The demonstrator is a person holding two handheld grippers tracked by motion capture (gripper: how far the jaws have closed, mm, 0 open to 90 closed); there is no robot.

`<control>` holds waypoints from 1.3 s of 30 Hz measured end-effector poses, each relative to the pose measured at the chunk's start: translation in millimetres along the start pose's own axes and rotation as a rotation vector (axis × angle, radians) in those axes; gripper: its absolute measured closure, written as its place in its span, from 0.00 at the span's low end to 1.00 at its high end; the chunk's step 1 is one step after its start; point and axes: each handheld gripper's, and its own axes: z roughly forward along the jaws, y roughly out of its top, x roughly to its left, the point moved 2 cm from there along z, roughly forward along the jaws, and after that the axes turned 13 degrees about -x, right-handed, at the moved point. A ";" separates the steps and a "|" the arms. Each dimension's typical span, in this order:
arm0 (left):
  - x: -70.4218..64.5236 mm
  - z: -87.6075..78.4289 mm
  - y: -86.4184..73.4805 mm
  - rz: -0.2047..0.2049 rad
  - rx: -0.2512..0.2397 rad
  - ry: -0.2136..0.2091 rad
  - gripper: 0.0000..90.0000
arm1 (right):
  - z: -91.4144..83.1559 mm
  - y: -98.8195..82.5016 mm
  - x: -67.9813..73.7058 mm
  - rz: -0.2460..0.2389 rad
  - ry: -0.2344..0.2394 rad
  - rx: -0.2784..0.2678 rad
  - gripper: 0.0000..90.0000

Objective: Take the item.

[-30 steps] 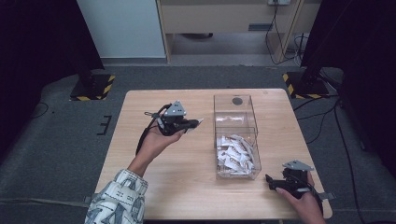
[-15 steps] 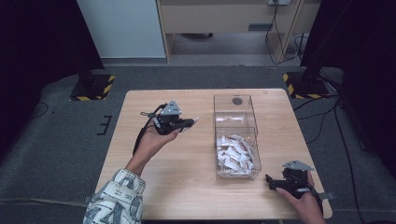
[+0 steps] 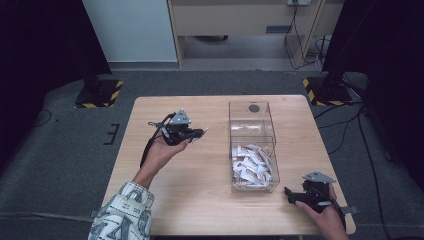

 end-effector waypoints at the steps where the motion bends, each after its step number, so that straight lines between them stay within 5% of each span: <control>1: 0.7 0.2 -0.5 -0.001 0.000 0.000 0.99 | 0.0 0.0 -0.1 -0.001 0.000 0.000 0.01; 17: 13.0 7.0 -11.6 -0.021 0.025 0.032 0.99 | 0.0 0.0 -0.1 -0.001 0.000 0.000 0.01; 39: 17.7 15.8 -48.6 -0.045 0.082 0.051 0.99 | 0.0 0.0 0.0 0.000 0.000 0.000 0.01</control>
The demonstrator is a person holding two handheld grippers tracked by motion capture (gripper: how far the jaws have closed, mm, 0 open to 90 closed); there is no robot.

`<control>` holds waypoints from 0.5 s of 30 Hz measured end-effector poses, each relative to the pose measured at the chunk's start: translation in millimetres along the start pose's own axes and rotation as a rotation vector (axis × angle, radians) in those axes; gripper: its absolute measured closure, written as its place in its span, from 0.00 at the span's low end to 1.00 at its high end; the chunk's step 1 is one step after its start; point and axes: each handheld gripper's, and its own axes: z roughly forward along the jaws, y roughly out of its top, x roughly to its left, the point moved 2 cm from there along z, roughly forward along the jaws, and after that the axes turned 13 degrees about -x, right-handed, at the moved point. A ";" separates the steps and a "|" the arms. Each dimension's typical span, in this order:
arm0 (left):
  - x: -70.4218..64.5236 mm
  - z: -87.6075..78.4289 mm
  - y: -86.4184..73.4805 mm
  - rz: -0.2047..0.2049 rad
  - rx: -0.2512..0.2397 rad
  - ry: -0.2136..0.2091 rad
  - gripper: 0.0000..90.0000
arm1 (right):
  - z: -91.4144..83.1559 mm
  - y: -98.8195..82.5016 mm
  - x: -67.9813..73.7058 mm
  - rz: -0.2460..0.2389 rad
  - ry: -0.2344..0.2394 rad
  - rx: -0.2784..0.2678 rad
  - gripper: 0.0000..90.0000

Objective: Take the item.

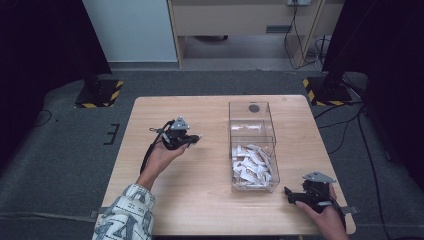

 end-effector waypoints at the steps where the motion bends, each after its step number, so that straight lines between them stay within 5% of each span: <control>1: -0.1 0.8 -1.7 0.000 0.003 0.000 0.99 | 0.0 0.0 0.0 0.001 -0.001 0.000 0.01; 15: 9.5 2.0 -18.4 -0.011 0.032 0.031 0.99 | 0.0 0.0 0.0 0.000 0.000 0.000 0.01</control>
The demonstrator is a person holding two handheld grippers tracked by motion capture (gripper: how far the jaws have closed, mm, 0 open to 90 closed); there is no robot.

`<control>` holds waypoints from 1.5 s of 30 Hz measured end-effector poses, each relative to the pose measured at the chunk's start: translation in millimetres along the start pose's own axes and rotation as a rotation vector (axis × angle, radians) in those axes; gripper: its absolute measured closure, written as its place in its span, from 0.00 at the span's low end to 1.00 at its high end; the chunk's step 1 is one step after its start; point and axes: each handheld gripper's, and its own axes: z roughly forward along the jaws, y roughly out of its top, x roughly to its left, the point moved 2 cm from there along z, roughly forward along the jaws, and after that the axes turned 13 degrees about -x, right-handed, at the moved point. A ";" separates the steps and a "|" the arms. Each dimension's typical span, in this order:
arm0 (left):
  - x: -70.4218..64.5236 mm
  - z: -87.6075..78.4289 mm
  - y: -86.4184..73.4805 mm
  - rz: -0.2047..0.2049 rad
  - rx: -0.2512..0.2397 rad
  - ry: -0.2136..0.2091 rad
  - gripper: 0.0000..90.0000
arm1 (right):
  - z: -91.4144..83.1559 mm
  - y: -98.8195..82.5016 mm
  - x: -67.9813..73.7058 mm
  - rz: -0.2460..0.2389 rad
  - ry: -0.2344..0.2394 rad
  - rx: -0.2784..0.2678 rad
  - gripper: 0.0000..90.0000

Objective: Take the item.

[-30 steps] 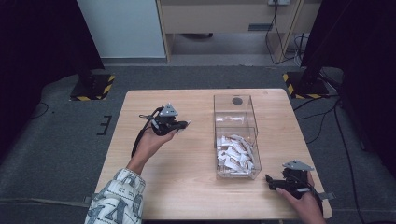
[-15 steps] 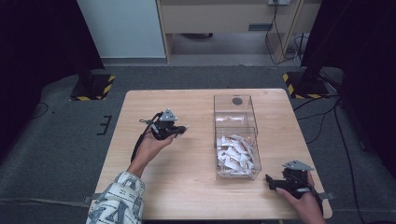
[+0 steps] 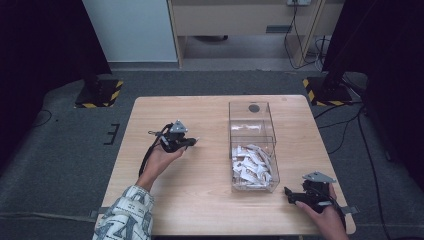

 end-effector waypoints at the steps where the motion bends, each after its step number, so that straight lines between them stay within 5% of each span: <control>1: 1.5 0.0 -1.0 -0.005 0.001 0.005 0.99 | 0.0 0.0 0.0 0.000 0.000 0.000 0.01; 20: 4.8 18.7 -11.3 -0.038 0.029 0.054 0.95 | -0.1 0.0 0.0 0.000 0.000 0.000 0.01; 28: -1.2 10.1 -4.6 -0.019 0.019 0.083 0.41 | -0.1 0.0 0.0 0.000 0.001 0.001 0.01; 35: -8.8 -19.8 -3.4 -0.001 -0.023 0.075 0.11 | 0.0 0.0 0.1 0.000 0.000 0.000 0.01; 45: -17.7 -64.3 -29.3 0.008 -0.022 0.066 0.06 | 0.0 0.0 0.0 0.000 0.000 0.000 0.01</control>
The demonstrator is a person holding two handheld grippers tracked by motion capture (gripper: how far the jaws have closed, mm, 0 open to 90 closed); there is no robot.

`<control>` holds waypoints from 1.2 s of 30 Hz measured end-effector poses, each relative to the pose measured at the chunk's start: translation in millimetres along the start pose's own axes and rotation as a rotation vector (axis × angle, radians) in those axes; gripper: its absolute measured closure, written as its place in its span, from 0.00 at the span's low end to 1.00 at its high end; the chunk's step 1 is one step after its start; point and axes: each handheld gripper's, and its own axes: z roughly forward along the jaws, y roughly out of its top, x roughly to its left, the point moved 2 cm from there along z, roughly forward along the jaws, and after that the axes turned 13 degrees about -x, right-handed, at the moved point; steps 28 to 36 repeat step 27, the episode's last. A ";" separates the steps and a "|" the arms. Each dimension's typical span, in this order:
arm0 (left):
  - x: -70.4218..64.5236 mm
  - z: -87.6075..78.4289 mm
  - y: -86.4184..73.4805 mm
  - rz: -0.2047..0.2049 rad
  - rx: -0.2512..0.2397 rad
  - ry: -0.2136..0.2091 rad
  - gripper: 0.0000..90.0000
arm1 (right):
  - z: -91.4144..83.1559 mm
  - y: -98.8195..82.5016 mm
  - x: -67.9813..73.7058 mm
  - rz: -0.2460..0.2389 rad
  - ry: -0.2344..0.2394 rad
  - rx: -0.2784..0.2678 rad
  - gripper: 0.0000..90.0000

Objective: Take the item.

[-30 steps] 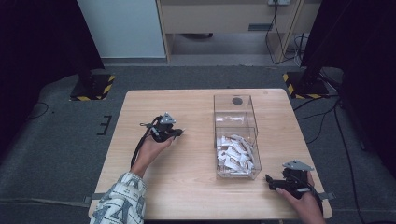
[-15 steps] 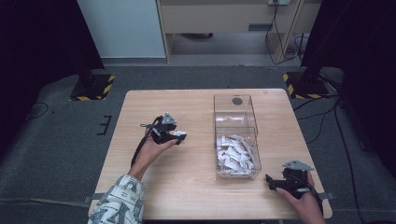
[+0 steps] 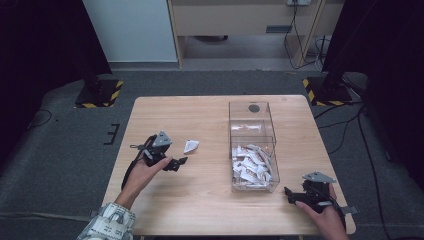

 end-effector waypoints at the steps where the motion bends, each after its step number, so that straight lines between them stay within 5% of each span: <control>1: -1.4 -3.5 -4.6 0.000 0.002 -0.003 0.06 | 0.0 0.0 0.0 0.000 0.000 0.000 0.01; 4: -5.4 -11.4 -21.9 0.011 0.044 0.005 0.06 | -0.2 -0.1 0.2 0.000 0.000 0.000 0.01; 10: -2.0 -19.6 -57.1 -0.030 0.113 0.039 0.06 | -0.2 -0.1 0.2 0.000 0.000 0.000 0.01; 17: 2.5 -16.1 -75.7 -0.044 0.161 0.049 0.06 | -0.3 -0.3 0.2 -0.002 0.000 0.000 0.01; 27: 2.4 -15.5 -83.6 -0.066 0.105 0.051 0.02 | -0.4 -0.2 0.4 0.000 0.000 0.000 0.01; 36: 2.4 -15.5 -83.6 -0.066 0.105 0.051 0.02 | -0.4 -0.2 0.4 0.000 0.000 0.000 0.01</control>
